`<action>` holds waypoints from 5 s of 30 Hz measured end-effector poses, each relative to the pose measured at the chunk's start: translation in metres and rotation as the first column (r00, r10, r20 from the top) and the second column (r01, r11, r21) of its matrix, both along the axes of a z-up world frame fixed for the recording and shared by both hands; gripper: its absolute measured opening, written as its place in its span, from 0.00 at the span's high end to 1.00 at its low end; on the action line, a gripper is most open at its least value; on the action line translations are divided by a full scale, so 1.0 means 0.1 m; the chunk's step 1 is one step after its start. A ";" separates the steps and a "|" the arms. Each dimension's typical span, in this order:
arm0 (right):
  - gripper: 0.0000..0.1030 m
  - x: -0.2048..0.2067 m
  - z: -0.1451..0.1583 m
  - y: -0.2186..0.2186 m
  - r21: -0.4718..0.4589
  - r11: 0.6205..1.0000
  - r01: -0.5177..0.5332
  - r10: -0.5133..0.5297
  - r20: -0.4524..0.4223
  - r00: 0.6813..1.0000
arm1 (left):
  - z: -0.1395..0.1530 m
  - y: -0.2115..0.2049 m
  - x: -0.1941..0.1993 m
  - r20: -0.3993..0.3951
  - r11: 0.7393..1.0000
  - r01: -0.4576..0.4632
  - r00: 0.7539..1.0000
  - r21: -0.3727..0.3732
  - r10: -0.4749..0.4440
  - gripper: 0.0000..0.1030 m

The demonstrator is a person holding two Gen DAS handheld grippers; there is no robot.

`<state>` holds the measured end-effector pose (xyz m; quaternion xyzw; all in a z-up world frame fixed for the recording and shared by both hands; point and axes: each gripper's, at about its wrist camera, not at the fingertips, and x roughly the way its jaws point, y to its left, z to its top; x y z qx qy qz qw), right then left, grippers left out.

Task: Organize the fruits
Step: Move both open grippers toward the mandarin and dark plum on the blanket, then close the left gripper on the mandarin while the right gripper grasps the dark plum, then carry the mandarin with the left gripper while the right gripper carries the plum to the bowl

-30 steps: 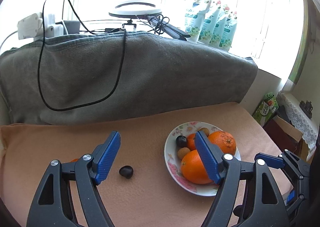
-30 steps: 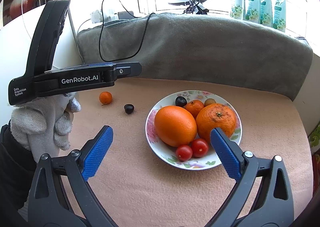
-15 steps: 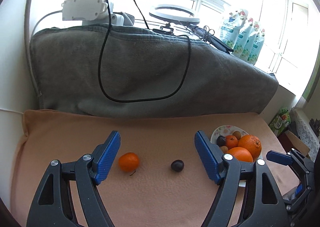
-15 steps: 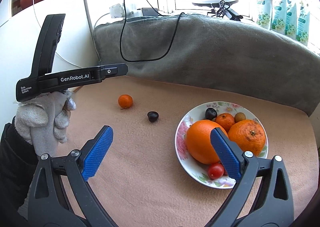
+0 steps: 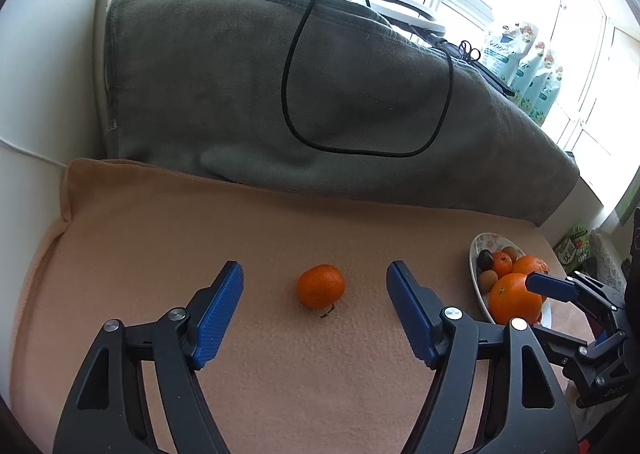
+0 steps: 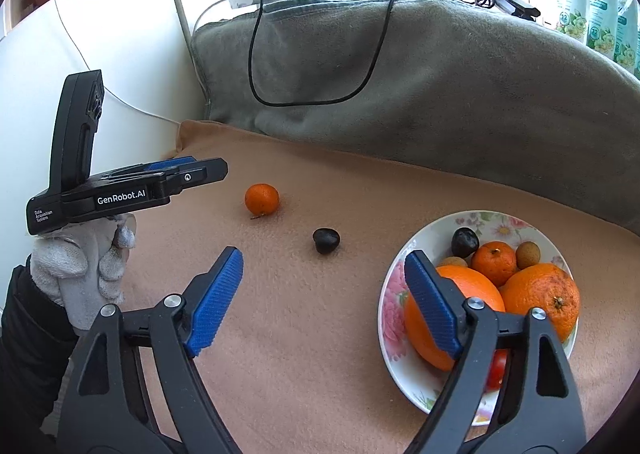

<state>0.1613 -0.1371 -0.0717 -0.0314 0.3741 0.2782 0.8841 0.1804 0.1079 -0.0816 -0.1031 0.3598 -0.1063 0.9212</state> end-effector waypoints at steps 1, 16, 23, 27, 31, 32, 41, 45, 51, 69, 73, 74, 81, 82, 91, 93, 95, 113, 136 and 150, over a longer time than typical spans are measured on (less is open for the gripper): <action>0.26 0.03 -0.02 0.04 -0.010 1.000 -0.009 0.009 -0.006 1.000 | -0.02 0.00 0.01 -0.007 1.000 0.001 1.000 -0.005 -0.001 0.35; 0.44 0.30 -0.23 0.36 -0.097 0.992 -0.077 0.073 -0.044 0.996 | -0.22 -0.02 0.12 -0.044 0.999 0.029 0.999 -0.029 -0.030 0.41; 0.54 0.41 -0.35 0.44 -0.121 0.989 -0.080 0.071 -0.079 0.994 | -0.26 -0.05 0.14 -0.053 0.999 0.037 0.998 -0.029 -0.039 0.44; 0.54 0.41 -0.41 0.49 -0.141 0.986 -0.085 0.074 -0.080 0.994 | -0.28 -0.06 0.16 -0.058 0.999 0.043 0.997 -0.030 -0.045 0.47; 0.56 0.44 -0.47 0.52 -0.153 0.985 -0.084 0.072 -0.082 0.994 | -0.29 -0.08 0.17 -0.060 0.998 0.047 0.997 -0.032 -0.049 0.49; 0.58 0.44 -0.48 0.52 -0.156 0.984 -0.082 0.069 -0.083 0.994 | -0.30 -0.08 0.17 -0.059 0.998 0.048 0.997 -0.032 -0.050 0.49; 0.61 0.51 -0.56 0.55 -0.161 0.984 -0.076 0.062 -0.091 0.994 | -0.34 -0.11 0.20 -0.065 0.998 0.056 0.996 -0.029 -0.058 0.51; 0.61 0.51 -0.58 0.57 -0.166 0.983 -0.078 0.063 -0.091 0.994 | -0.36 -0.10 0.21 -0.069 0.998 0.055 0.996 -0.032 -0.057 0.52; 0.61 0.53 -0.59 0.61 -0.167 0.983 -0.078 0.063 -0.091 0.994 | -0.39 -0.14 0.22 -0.075 0.997 0.067 0.995 -0.029 -0.069 0.53; 0.65 0.63 -0.71 0.64 -0.190 0.980 -0.061 0.042 -0.106 0.993 | -0.48 -0.22 0.33 -0.113 0.997 0.082 0.990 -0.016 -0.083 0.60; 0.65 0.68 -0.76 0.68 -0.196 0.979 -0.062 0.040 -0.113 0.993 | -0.50 -0.22 0.35 -0.120 0.997 0.078 0.990 -0.020 -0.080 0.64; 0.66 0.69 -0.77 0.70 -0.199 0.978 -0.062 0.039 -0.116 0.992 | -0.50 -0.22 0.35 -0.122 0.997 0.077 0.989 -0.020 -0.079 0.64; 0.76 0.73 -0.78 0.71 -0.195 0.979 -0.059 0.038 -0.112 0.993 | -0.52 -0.21 0.37 -0.125 0.996 0.078 0.989 -0.031 -0.081 0.66; 0.76 0.74 -0.78 0.71 -0.193 0.979 -0.060 0.039 -0.113 0.993 | -0.52 -0.21 0.36 -0.125 0.997 0.078 0.989 -0.029 -0.081 0.66; 0.76 0.70 -0.74 0.72 -0.171 0.983 -0.060 0.043 -0.103 0.994 | -0.48 -0.20 0.35 -0.110 0.997 0.076 0.991 -0.026 -0.079 0.67; 0.76 0.66 -0.70 0.66 -0.161 0.985 -0.057 0.041 -0.098 0.994 | -0.46 -0.20 0.33 -0.104 0.997 0.074 0.992 -0.027 -0.076 0.67; 0.76 0.63 -0.67 0.63 -0.153 0.987 -0.057 0.043 -0.095 0.995 | -0.44 -0.19 0.31 -0.099 0.997 0.073 0.992 -0.028 -0.075 0.67; 0.76 0.21 -0.18 0.13 -0.067 0.998 -0.001 0.000 -0.019 1.000 | -0.08 -0.43 0.07 -0.026 0.993 0.119 0.993 -0.017 -0.119 0.67; 0.76 -0.29 0.03 -0.97 0.010 0.984 0.177 -0.178 0.015 0.984 | 0.15 -1.19 0.02 0.010 0.971 0.239 0.971 -0.003 -0.239 0.67; 0.76 -0.41 -0.12 -1.39 0.044 0.970 0.239 -0.237 -0.033 0.971 | 0.15 -1.63 0.16 -0.006 0.954 0.300 0.954 0.014 -0.300 0.67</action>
